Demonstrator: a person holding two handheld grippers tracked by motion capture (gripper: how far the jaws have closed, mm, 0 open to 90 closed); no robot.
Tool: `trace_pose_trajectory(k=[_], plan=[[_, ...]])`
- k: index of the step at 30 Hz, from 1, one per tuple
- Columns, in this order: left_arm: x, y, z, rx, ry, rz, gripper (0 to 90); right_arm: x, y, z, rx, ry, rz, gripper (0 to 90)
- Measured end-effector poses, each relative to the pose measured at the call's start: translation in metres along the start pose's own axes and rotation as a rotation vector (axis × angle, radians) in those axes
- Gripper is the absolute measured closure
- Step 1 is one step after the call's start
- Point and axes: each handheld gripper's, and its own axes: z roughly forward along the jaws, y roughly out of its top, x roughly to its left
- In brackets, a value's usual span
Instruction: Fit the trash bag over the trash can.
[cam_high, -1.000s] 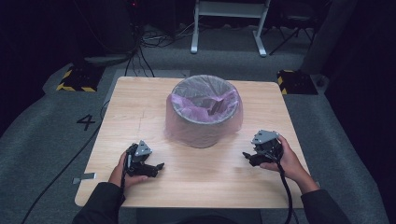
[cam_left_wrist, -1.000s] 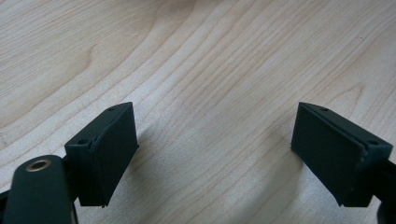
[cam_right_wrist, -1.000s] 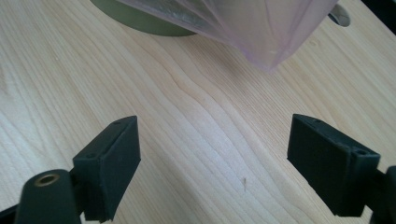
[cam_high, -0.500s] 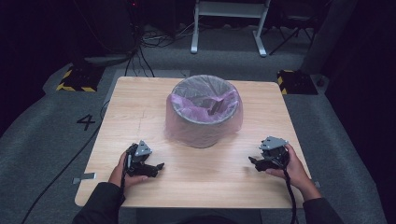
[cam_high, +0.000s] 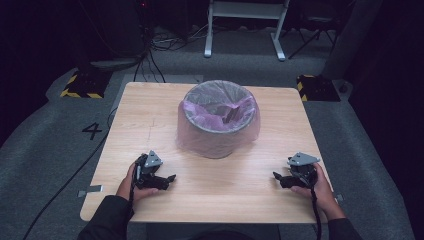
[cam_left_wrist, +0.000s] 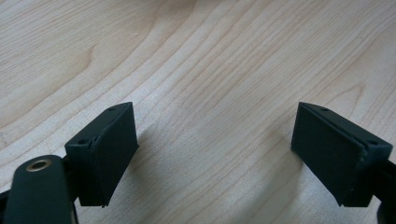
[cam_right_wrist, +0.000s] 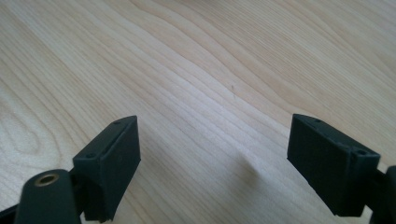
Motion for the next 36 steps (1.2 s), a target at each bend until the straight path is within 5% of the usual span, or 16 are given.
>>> trace_pose_trajectory(k=[15, 19, 36], plan=[[0.0, 0.0, 0.0, 0.0, -0.001, -0.002, 14.2, -0.015, -0.029, -0.004, -0.033, 0.059, 0.173, 17.1], [0.0, 0.0, 0.0, 0.0, -0.001, -0.002, 14.2, -0.018, -0.033, -0.007, -0.037, 0.029, 0.213, 17.2], [0.0, 0.0, 0.0, -0.005, 0.005, -0.002, 14.2, -0.023, -0.035, -0.007, -0.027, 0.002, 0.236, 13.6]])
